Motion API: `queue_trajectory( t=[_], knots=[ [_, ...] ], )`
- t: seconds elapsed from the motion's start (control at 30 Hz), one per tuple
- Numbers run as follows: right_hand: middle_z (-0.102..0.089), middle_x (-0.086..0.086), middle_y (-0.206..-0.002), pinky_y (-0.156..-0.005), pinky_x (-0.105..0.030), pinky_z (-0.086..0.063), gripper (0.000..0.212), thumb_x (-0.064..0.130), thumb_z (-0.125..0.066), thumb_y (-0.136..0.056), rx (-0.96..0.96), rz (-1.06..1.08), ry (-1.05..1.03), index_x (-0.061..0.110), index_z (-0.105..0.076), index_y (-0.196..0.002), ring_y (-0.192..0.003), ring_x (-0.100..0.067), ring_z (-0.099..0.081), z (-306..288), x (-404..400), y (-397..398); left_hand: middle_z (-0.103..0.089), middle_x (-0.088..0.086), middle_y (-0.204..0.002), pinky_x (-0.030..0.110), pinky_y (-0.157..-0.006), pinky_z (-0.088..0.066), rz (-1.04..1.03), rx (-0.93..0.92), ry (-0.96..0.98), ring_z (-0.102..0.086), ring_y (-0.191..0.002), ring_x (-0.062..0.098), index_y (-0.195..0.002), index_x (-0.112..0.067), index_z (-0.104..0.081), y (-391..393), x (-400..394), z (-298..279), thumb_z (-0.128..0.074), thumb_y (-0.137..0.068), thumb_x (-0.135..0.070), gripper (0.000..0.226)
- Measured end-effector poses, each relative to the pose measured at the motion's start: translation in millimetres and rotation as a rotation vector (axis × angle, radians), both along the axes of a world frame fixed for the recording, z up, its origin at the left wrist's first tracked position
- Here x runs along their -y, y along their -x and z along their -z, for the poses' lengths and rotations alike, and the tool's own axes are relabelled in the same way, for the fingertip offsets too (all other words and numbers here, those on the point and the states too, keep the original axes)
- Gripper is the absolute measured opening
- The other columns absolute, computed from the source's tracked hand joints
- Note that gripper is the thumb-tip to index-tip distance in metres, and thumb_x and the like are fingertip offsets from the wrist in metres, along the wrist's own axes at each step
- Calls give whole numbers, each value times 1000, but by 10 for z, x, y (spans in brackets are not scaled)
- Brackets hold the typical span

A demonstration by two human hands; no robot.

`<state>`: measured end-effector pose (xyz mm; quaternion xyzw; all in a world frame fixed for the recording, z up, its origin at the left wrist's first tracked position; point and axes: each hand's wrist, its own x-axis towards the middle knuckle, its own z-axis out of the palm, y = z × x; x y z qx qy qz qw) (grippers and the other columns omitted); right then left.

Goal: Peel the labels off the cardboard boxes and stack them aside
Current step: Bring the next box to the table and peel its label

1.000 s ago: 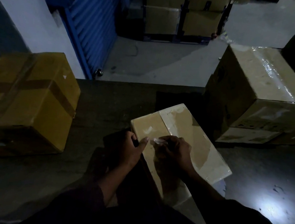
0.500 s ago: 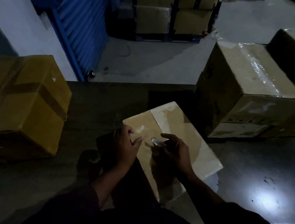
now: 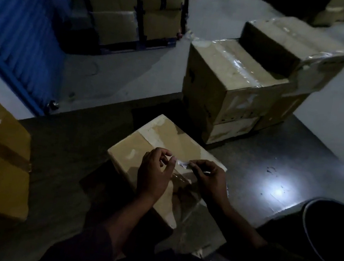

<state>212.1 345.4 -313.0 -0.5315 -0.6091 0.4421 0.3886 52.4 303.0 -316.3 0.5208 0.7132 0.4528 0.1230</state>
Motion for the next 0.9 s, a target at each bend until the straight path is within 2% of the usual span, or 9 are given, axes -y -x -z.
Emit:
queue_trajectory(
  t=[0.1,0.23,0.33,0.43,0.53,0.63,0.73,0.8,0.9],
  knots=[
    [-74,13,-88,-68,-23,-54,11,28,-69,-89,2,114,-11,25,-77,-94,-80,1,-68,-27,160,-209,-56,-15,-86,36,-69,-52,139,35,14,-57,-82,10,-98,-30,-57,-220,-60,1,-59,-93,-42,13],
    [-74,6,-80,-62,-26,-52,17,26,-73,-85,-38,341,-17,22,-73,-101,-67,-2,-66,-9,376,-564,-65,-9,-90,34,-70,-53,334,63,18,-62,-81,8,-103,-25,-59,-617,-148,-7,-62,-93,-34,14],
    [-71,2,-71,-62,-35,-57,16,25,-78,-80,-26,515,15,17,-69,-91,-64,-13,-68,56,457,-890,-67,-9,-89,28,-69,-48,443,82,33,-63,-79,8,-102,-24,-60,-951,-228,-41,-65,-91,-31,14],
    [-69,-6,-64,-64,-46,-55,12,16,-78,-81,-112,633,56,12,-68,-76,-58,-19,-64,159,499,-1327,-69,-6,-92,29,-70,-48,570,48,64,-64,-80,11,-104,-21,-61,-1395,-262,-36,-65,-92,-34,18],
    [-68,-8,-64,-63,-42,-53,13,11,-76,-82,-158,730,74,16,-69,-72,-58,-19,-63,243,494,-1774,-69,-4,-89,34,-70,-53,680,25,134,-66,-78,15,-104,-23,-61,-1863,-339,19,-64,-90,-34,17],
    [-72,-5,-74,-71,-39,-56,11,11,-74,-83,-154,807,85,21,-72,-78,-70,-20,-68,365,430,-2305,-69,-2,-87,38,-71,-54,759,-31,161,-65,-78,19,-102,-22,-62,-2438,-523,81,-61,-87,-37,22],
    [-73,-2,-82,-73,-32,-55,7,13,-73,-84,-92,873,101,18,-74,-89,-78,-16,-69,477,340,-2868,-69,-2,-86,33,-68,-52,788,-71,237,-65,-75,19,-103,-22,-62,-3044,-702,146,-64,-89,-36,20],
    [-72,3,-80,-74,-27,-53,5,15,-74,-83,-11,947,112,17,-74,-87,-76,-9,-66,569,277,-3303,-70,-3,-87,29,-68,-48,820,-94,299,-66,-76,17,-104,-23,-62,-3497,-792,202,-65,-89,-34,18],
    [-69,5,-77,-76,-29,-53,1,16,-75,-82,51,1004,198,17,-74,-82,-75,-8,-65,758,179,-3850,-70,-6,-92,28,-71,-49,907,-131,408,-64,-78,13,-106,-25,-61,-4080,-911,358,-64,-91,-32,17]
  ],
)
